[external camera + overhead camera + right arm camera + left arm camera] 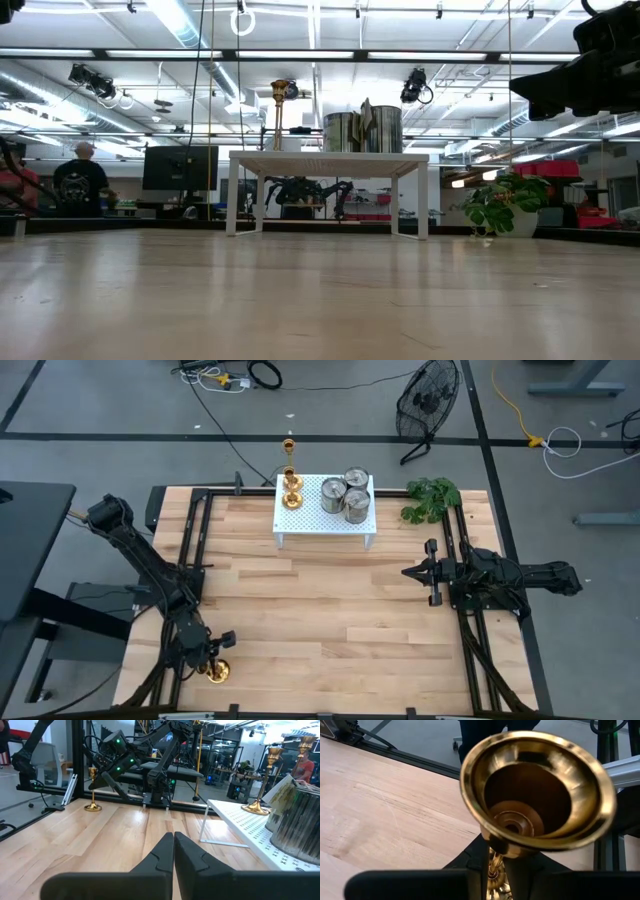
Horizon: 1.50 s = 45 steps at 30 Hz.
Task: Pick & Place candle stick holders
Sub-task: Put the candle holder aligned with the other candle holder on the shelf
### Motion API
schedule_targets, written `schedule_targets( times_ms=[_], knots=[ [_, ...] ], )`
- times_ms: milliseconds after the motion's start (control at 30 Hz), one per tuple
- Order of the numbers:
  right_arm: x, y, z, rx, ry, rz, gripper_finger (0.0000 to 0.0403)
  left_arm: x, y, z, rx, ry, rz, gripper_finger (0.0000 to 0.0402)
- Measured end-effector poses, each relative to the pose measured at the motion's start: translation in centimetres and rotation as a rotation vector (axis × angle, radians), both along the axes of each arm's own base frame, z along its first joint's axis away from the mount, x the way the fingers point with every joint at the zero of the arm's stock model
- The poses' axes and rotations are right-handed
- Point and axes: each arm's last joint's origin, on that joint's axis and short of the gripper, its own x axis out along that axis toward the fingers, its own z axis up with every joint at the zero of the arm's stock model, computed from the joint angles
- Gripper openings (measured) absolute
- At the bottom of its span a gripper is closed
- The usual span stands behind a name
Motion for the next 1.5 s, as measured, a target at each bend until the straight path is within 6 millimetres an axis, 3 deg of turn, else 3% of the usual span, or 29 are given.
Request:
schedule_targets(
  times_ms=[1133,1500],
  knots=[
    [0.0,0.0,-0.01,0.0,0.0,0.0,0.0017,-0.04,-0.02,0.01,-0.008,0.009,-0.013,0.0054],
    [0.0,0.0,0.0,0.0,0.0,0.0,0.0017,-0.02,-0.04,0.06,-0.015,0.022,-0.001,0.0027]
  ],
)
